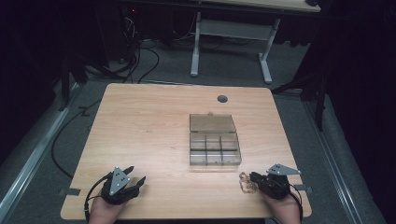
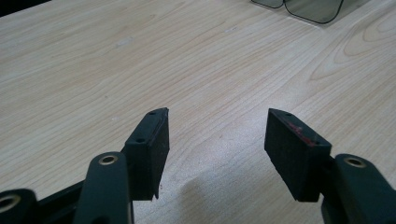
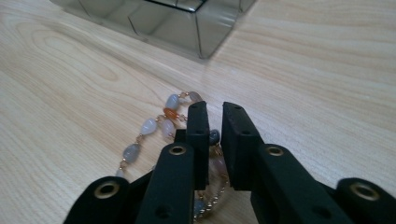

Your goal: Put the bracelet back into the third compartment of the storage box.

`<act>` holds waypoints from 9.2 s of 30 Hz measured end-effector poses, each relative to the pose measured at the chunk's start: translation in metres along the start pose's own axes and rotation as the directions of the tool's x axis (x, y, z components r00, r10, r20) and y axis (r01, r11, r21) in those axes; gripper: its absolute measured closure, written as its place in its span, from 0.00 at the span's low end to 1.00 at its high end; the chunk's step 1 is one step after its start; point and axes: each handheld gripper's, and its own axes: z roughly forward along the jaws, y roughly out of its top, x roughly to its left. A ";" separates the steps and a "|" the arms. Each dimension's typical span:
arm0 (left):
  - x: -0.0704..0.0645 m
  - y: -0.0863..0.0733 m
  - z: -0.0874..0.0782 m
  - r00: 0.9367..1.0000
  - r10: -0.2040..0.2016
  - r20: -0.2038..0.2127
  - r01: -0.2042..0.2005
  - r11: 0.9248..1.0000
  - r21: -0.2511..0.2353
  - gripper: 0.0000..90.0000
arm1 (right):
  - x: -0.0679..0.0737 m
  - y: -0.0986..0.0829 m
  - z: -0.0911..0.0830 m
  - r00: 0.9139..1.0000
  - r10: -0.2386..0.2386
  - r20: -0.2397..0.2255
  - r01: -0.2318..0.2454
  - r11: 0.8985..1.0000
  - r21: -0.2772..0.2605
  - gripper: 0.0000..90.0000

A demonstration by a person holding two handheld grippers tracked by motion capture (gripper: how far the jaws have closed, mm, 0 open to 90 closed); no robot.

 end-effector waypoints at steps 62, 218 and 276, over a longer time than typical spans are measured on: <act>0.001 -0.001 -0.002 1.000 0.000 0.030 0.000 1.000 -0.018 0.45 | -0.004 0.047 -0.005 0.997 -0.074 0.026 0.052 0.870 0.490 0.61; 0.002 -0.002 -0.003 0.999 -0.002 0.044 0.003 0.999 -0.032 0.45 | 0.023 0.234 -0.012 0.962 -0.267 -0.064 0.252 0.766 0.592 0.90; 0.002 -0.002 -0.004 0.999 -0.005 0.047 0.007 0.999 -0.034 0.45 | 0.005 0.215 0.112 0.966 -0.245 -0.077 0.233 0.711 0.663 0.90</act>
